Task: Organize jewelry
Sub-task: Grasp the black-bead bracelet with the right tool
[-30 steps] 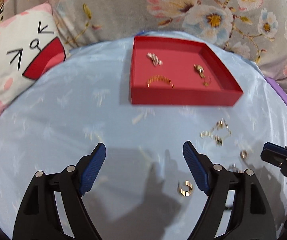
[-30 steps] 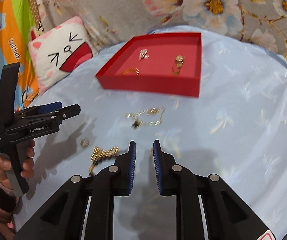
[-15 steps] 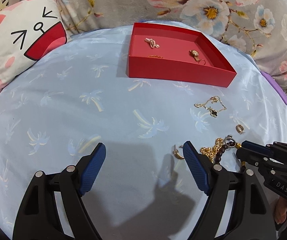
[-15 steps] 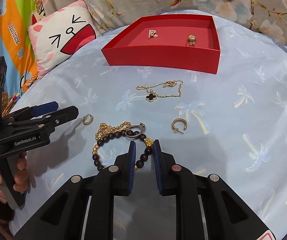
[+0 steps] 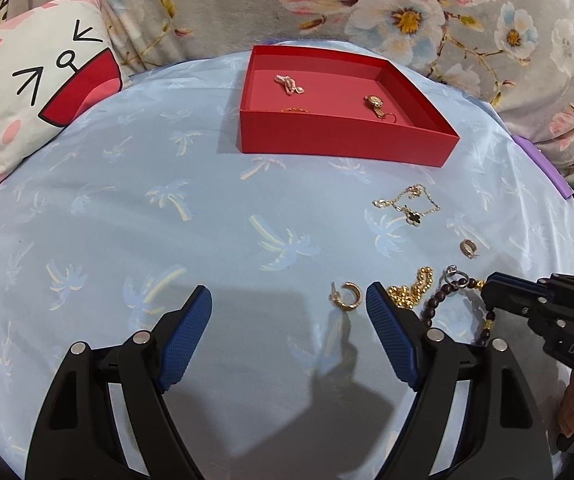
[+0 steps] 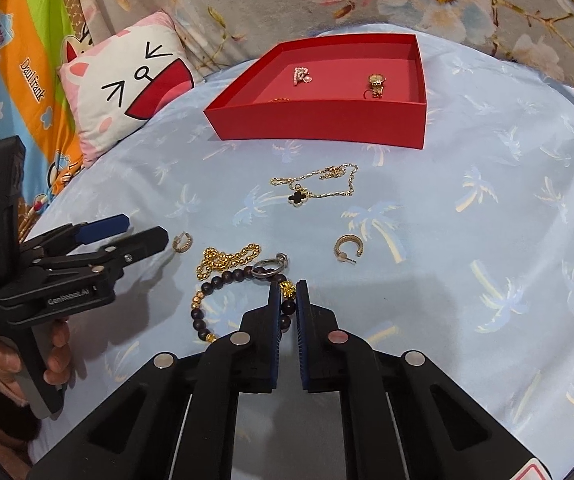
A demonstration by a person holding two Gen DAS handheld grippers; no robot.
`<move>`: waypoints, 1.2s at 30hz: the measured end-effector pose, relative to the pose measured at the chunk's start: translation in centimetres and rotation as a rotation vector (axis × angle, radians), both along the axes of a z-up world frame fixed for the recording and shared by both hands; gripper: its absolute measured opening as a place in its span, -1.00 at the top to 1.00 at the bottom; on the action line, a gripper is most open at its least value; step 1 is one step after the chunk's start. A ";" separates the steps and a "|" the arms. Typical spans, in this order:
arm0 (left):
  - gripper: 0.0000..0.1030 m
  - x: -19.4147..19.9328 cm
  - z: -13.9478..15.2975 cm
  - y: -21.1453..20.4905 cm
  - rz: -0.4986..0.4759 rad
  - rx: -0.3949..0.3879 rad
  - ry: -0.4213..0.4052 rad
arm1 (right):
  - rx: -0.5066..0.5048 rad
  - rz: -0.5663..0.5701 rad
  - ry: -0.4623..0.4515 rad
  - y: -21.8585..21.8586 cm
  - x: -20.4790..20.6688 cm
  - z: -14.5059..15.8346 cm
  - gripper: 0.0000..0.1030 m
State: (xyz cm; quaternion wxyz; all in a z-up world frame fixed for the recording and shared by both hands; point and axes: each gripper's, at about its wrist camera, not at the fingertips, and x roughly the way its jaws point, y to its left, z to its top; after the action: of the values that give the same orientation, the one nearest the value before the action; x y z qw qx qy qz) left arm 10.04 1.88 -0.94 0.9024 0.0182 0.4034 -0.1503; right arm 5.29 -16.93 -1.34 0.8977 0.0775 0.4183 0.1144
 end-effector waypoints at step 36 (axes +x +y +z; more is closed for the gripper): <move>0.01 0.6 -0.7 -3.0 -0.002 0.084 0.022 | 0.032 -0.060 0.037 -2.2 -3.9 -1.0 0.86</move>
State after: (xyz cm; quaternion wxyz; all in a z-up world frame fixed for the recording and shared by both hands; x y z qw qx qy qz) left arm 10.65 -1.12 -1.69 0.8962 0.0550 0.4192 -0.1343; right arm 1.38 -19.12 -2.30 0.8915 0.1065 0.4303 0.0929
